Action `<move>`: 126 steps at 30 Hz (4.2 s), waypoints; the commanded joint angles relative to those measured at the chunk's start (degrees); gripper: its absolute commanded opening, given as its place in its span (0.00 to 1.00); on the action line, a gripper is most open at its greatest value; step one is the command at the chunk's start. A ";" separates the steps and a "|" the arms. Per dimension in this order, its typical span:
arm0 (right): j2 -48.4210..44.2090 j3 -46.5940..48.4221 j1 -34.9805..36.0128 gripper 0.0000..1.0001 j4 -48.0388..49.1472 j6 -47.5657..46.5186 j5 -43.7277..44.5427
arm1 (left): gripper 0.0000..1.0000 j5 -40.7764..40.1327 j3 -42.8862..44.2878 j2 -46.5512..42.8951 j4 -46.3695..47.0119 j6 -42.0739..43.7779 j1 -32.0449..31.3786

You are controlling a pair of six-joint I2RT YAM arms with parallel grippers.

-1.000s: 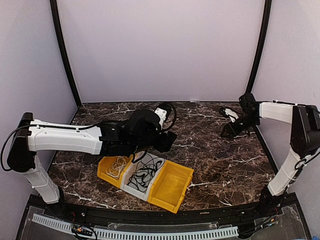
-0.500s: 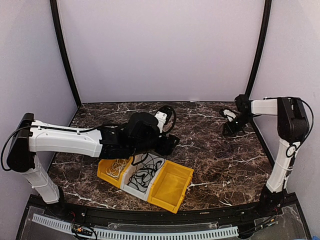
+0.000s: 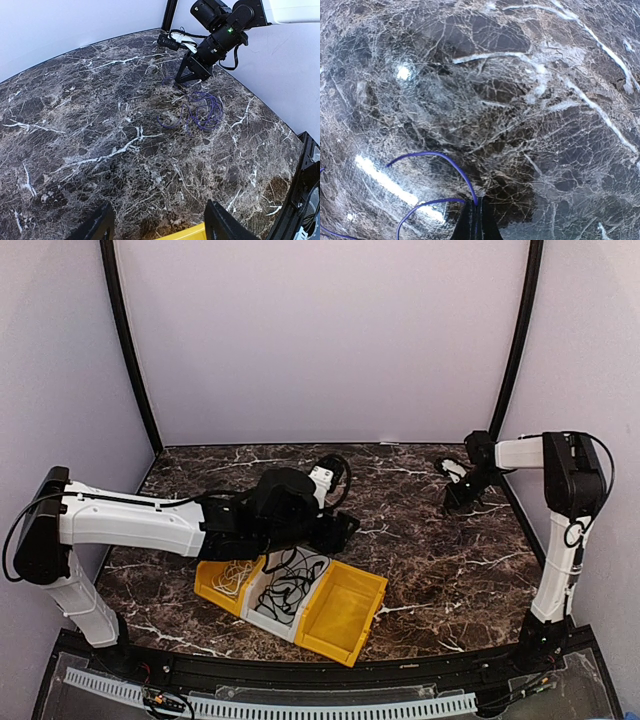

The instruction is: Untangle the cables

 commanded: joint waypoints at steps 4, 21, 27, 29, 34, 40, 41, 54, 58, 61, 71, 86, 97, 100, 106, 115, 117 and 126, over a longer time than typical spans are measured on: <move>-9.92 -3.10 -0.23 0.00 -1.27 -0.50 -5.04 | 0.64 0.97 0.34 -1.24 2.36 0.33 0.11; -38.06 -0.66 3.37 0.00 -14.02 -3.47 -27.70 | 0.66 10.90 9.00 5.39 20.82 10.02 0.11; -40.31 -0.79 3.92 0.00 -12.74 -3.30 -32.39 | 0.62 18.16 16.39 14.10 28.69 16.41 0.11; -39.97 -0.70 3.99 0.00 -13.05 -2.52 -33.73 | 0.61 19.33 20.80 19.35 27.65 18.51 0.11; -40.34 -0.74 4.14 0.00 -13.13 -1.69 -36.02 | 0.59 20.54 28.92 26.26 25.34 19.90 0.11; -41.14 -0.87 4.55 0.00 -13.43 -1.28 -37.14 | 0.58 15.91 33.55 31.99 24.66 19.07 0.22; -41.24 -0.91 4.62 0.00 -13.52 -1.14 -37.30 | 0.57 15.35 34.10 32.47 24.90 18.91 0.29; -41.15 -3.47 5.09 0.12 -10.79 0.09 -35.76 | 0.01 18.93 35.81 34.14 27.92 15.08 1.42; -42.80 -8.76 1.80 0.56 -4.57 3.94 -35.11 | 0.00 16.34 32.32 31.88 30.97 10.61 2.00; -45.65 -17.14 -0.63 0.85 4.39 5.53 -38.04 | 0.00 14.53 30.14 30.36 32.11 5.57 3.43; -39.97 -30.27 0.68 0.81 12.28 -0.60 -37.03 | 0.00 16.34 26.07 29.52 35.79 -8.44 6.95; -17.75 -22.49 9.93 0.50 20.24 5.25 -29.49 | 0.00 16.36 25.32 29.39 36.31 -9.44 7.23; -12.87 -19.84 9.94 0.40 22.67 7.20 -30.90 | 0.00 18.81 25.51 29.08 35.91 -9.48 7.31; -11.27 -18.73 10.06 0.29 23.04 7.56 -32.73 | 0.00 19.59 26.06 28.79 35.23 -9.66 7.31; -10.11 -18.14 11.00 0.20 25.05 8.82 -37.92 | 0.00 19.99 26.11 26.58 34.88 -10.09 7.31; -6.26 -15.18 11.11 0.20 21.65 8.83 -35.75 | 0.00 18.81 27.78 15.59 32.12 -6.04 7.18; -5.91 -14.87 10.92 0.20 21.08 8.82 -35.13 | 0.00 18.46 29.03 13.01 30.32 -3.94 6.98; -5.73 -15.15 6.75 0.20 19.40 8.88 -31.05 | 0.00 14.44 35.38 2.31 23.52 8.55 5.40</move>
